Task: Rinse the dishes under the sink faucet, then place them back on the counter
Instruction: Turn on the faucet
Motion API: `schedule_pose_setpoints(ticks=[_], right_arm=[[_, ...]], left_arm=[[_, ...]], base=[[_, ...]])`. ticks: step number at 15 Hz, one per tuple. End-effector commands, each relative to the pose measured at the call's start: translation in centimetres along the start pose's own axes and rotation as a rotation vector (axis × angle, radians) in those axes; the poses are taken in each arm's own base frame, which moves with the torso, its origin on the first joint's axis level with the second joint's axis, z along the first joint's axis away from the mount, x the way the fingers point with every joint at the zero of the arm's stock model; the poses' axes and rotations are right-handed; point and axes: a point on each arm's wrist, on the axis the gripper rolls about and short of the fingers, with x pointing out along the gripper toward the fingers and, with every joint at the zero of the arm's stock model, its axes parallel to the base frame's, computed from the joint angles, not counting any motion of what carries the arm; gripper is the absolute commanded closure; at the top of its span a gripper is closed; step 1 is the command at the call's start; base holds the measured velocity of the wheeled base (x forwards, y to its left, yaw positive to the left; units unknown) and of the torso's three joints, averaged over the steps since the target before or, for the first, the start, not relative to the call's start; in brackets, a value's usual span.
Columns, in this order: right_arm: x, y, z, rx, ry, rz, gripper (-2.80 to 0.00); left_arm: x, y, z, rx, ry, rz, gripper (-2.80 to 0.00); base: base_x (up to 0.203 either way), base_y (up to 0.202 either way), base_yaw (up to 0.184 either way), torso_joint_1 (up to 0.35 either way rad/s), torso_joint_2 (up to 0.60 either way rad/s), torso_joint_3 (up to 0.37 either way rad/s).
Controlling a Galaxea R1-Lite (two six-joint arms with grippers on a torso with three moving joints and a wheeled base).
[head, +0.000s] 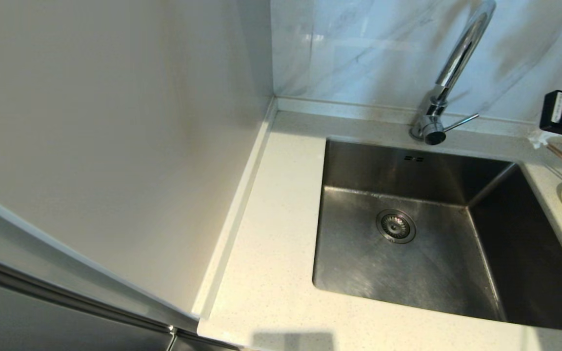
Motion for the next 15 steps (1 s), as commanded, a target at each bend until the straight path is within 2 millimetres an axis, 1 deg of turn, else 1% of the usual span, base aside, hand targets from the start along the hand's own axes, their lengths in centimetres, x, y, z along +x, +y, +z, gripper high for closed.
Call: schedule_pose_setpoints(ticks=[1, 3, 4, 5, 7, 8, 9, 10, 12, 14, 15], right_arm=[[3.7, 0.9, 0.2, 0.037, 0.001, 0.033, 0.00], [5.1, 1.3, 1.3, 0.083, -0.116, 0.174, 0.00], [5.5, 1.1, 1.3, 0.099, -0.151, 0.228, 0.00], [5.8, 1.0, 0.8, 0.100, -0.164, 0.265, 0.00], [6.3, 0.9, 0.4, 0.069, -0.276, 0.339, 0.00], [6.4, 0.5, 0.1, 0.041, -0.323, 0.348, 0.00], [5.4, 0.1, 0.2, 0.000, -0.384, 0.351, 0.00], [4.0, -0.1, 0.7, -0.025, -0.430, 0.362, 0.00], [1.7, -0.2, 1.1, -0.061, -0.479, 0.380, 0.00], [0.4, -0.4, 1.1, -0.134, -0.516, 0.364, 0.00], [0.2, -0.4, 1.2, -0.138, -0.526, 0.362, 0.00]], left_arm=[[0.0, 0.0, 0.0, -0.001, 0.000, 0.000, 0.00], [0.0, 0.0, 0.0, -0.001, 0.000, 0.000, 0.00], [0.0, 0.0, 0.0, -0.001, 0.000, 0.000, 0.00], [0.0, 0.0, 0.0, -0.001, 0.000, 0.000, 0.00], [0.0, 0.0, 0.0, 0.000, -0.001, 0.000, 0.00], [0.0, 0.0, 0.0, 0.000, 0.000, 0.000, 0.00], [0.0, 0.0, 0.0, 0.000, 0.000, 0.000, 0.00], [0.0, 0.0, 0.0, 0.000, 0.000, 0.000, 0.00], [0.0, 0.0, 0.0, 0.000, 0.001, 0.000, 0.00], [0.0, 0.0, 0.0, -0.001, 0.000, 0.000, 0.00], [0.0, 0.0, 0.0, 0.000, 0.000, 0.000, 0.00]], base=[[0.000, 0.000, 0.000, 0.000, 0.00, 0.000], [0.000, 0.000, 0.000, 0.000, 0.00, 0.000], [0.000, 0.000, 0.000, 0.000, 0.00, 0.000], [0.000, 0.000, 0.000, 0.000, 0.00, 0.000], [0.000, 0.000, 0.000, 0.000, 0.00, 0.000], [0.000, 0.000, 0.000, 0.000, 0.00, 0.000], [0.000, 0.000, 0.000, 0.000, 0.00, 0.000], [0.000, 0.000, 0.000, 0.000, 0.00, 0.000], [0.000, 0.000, 0.000, 0.000, 0.00, 0.000], [0.000, 0.000, 0.000, 0.000, 0.00, 0.000], [0.000, 0.000, 0.000, 0.000, 0.00, 0.000]])
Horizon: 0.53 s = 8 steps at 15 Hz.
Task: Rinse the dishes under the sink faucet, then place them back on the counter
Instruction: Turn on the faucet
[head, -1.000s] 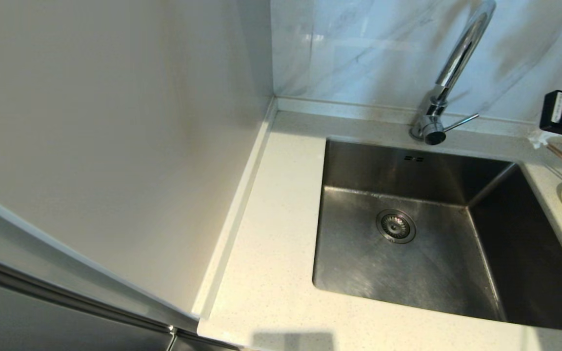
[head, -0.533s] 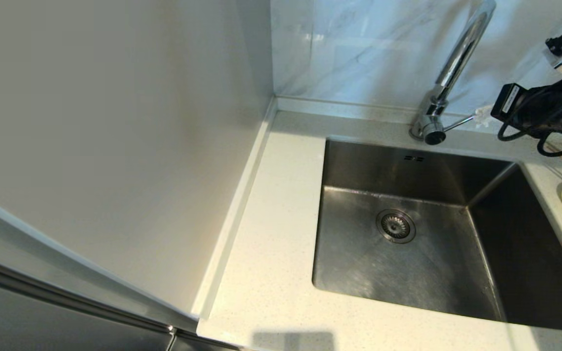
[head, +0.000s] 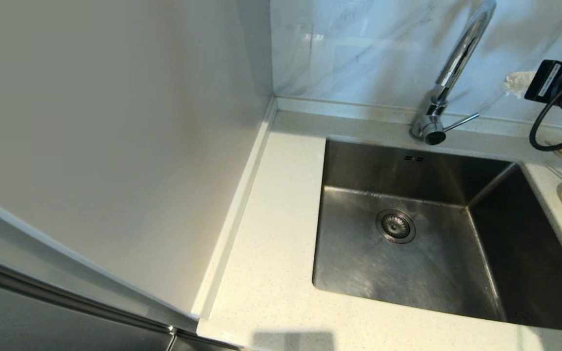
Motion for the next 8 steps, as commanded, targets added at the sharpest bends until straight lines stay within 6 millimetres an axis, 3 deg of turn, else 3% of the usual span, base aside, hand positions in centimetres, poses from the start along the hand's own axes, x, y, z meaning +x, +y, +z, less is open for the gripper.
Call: schedule_pose_setpoints(ticks=[1, 5, 8], right_arm=[[-1.0, 0.4, 0.9, -0.010, -0.031, 0.004, 0.00], [-0.7, 0.2, 0.4, -0.007, -0.013, -0.003, 0.00], [1.6, -0.6, -1.3, -0.014, 0.040, -0.013, 0.00]], left_arm=[[0.0, 0.0, 0.0, 0.000, 0.000, 0.000, 0.00], [0.0, 0.0, 0.0, -0.001, 0.001, 0.000, 0.00], [0.0, 0.0, 0.0, 0.001, 0.000, 0.000, 0.00]], base=[[0.000, 0.000, 0.000, 0.000, 0.00, 0.000], [0.000, 0.000, 0.000, 0.000, 0.00, 0.000], [0.000, 0.000, 0.000, 0.000, 0.00, 0.000]])
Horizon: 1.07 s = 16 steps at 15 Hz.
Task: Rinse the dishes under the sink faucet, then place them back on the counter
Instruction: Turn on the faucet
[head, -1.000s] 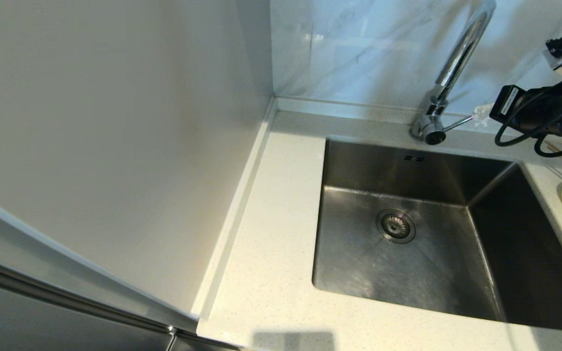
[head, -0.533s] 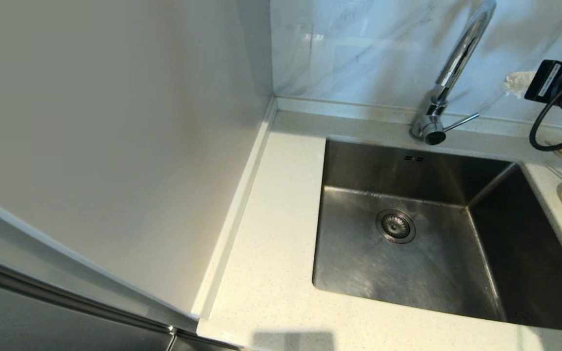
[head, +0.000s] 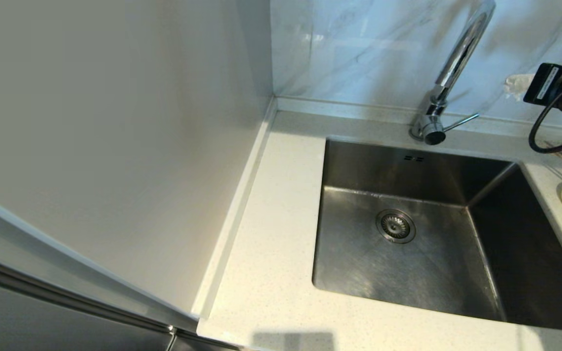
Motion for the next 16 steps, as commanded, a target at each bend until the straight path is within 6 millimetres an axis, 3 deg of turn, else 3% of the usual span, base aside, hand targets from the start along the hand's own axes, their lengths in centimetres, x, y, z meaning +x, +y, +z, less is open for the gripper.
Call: schedule_pose_setpoints(ticks=[1, 4, 6, 9, 16], right_arm=[[1.9, -0.6, -1.3, -0.005, 0.037, -0.006, 0.00], [4.7, -1.5, -2.4, -0.095, 0.052, -0.052, 0.00], [6.0, -1.7, -1.7, -0.125, 0.010, -0.067, 0.00], [6.3, -1.7, 0.7, -0.148, -0.087, -0.129, 0.00], [7.2, -1.9, 0.8, -0.204, -0.098, -0.137, 0.00]], left_arm=[[0.0, 0.0, 0.0, -0.001, -0.001, -0.001, 0.00], [0.0, 0.0, 0.0, -0.001, 0.000, 0.000, 0.00], [0.0, 0.0, 0.0, -0.001, -0.001, 0.000, 0.00], [0.0, 0.0, 0.0, -0.001, 0.001, 0.000, 0.00], [0.0, 0.0, 0.0, 0.000, -0.001, 0.000, 0.00]], base=[[0.000, 0.000, 0.000, 0.000, 0.00, 0.000], [0.000, 0.000, 0.000, 0.000, 0.00, 0.000], [0.000, 0.000, 0.000, 0.000, 0.00, 0.000], [0.000, 0.000, 0.000, 0.000, 0.00, 0.000], [0.000, 0.000, 0.000, 0.000, 0.00, 0.000]])
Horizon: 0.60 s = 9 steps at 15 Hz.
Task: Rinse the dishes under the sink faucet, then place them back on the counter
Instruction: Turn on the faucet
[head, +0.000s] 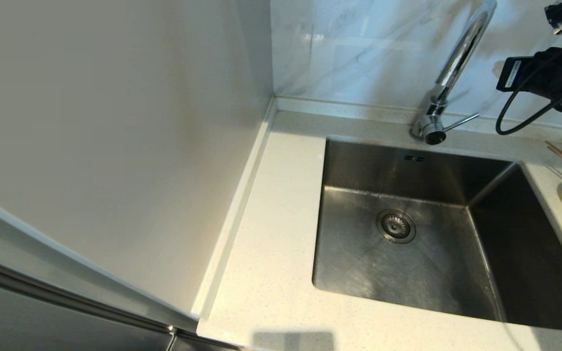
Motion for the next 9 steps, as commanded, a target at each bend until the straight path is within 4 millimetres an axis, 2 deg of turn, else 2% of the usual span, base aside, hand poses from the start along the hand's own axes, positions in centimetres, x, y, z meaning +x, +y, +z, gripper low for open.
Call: schedule_pose_setpoints(ticks=[1, 6, 9], right_arm=[[0.5, 0.0, -0.5, -0.001, 0.009, 0.000, 0.00], [1.6, 0.1, -3.7, 0.010, 0.102, 0.002, 0.00], [2.1, 0.2, -4.8, 0.016, 0.128, 0.010, 0.00]], left_arm=[[0.0, 0.0, 0.0, -0.002, 0.000, 0.000, 0.00], [0.0, 0.0, 0.0, -0.001, 0.000, 0.000, 0.00], [0.0, 0.0, 0.0, -0.002, 0.000, 0.000, 0.00]], base=[[0.000, 0.000, 0.000, 0.000, 0.00, 0.000], [0.000, 0.000, 0.000, 0.000, 0.00, 0.000], [0.000, 0.000, 0.000, 0.000, 0.00, 0.000]])
